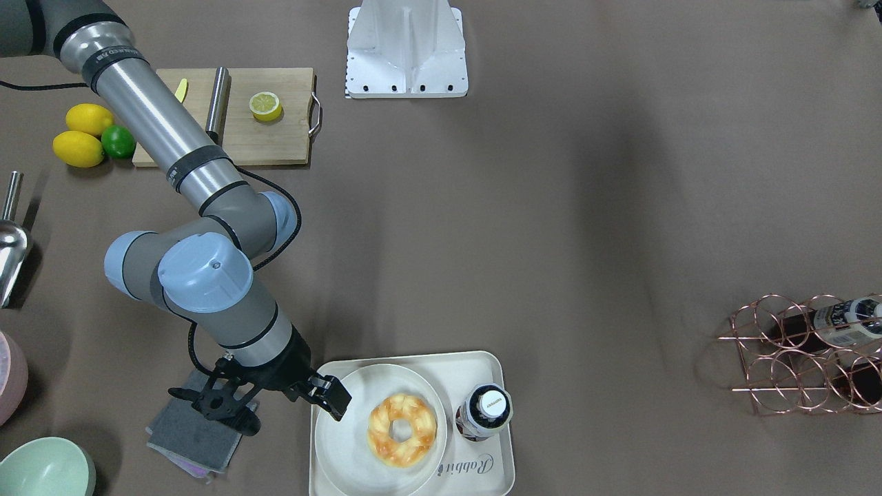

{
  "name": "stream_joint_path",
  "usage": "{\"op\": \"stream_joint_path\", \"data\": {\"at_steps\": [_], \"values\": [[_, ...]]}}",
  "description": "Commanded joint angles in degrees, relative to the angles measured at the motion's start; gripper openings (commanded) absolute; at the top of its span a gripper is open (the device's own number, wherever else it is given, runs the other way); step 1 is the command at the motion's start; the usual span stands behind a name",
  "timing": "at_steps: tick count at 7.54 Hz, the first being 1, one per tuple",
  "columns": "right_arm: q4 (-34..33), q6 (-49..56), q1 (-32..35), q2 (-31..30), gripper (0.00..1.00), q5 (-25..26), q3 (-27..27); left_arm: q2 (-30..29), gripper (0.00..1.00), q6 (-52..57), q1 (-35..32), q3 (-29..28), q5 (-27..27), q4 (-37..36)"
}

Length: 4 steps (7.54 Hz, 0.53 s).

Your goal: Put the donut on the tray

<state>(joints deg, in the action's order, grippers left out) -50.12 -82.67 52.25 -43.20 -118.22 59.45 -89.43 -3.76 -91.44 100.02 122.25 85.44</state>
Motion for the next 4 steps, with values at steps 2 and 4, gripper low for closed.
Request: {"op": "stream_joint_path", "data": {"at_steps": [2, 4], "values": [[-26.71, 25.36, 9.24, -17.74, 1.00, -10.87, 26.17, 0.66, 0.98, 0.15, -0.05, 0.17, 0.00, -0.01], [-45.33, 46.17, 16.97, -29.69, 1.00, -14.76, 39.98, 0.92, 0.98, 0.15, -0.14, 0.18, 0.00, -0.10]]}}
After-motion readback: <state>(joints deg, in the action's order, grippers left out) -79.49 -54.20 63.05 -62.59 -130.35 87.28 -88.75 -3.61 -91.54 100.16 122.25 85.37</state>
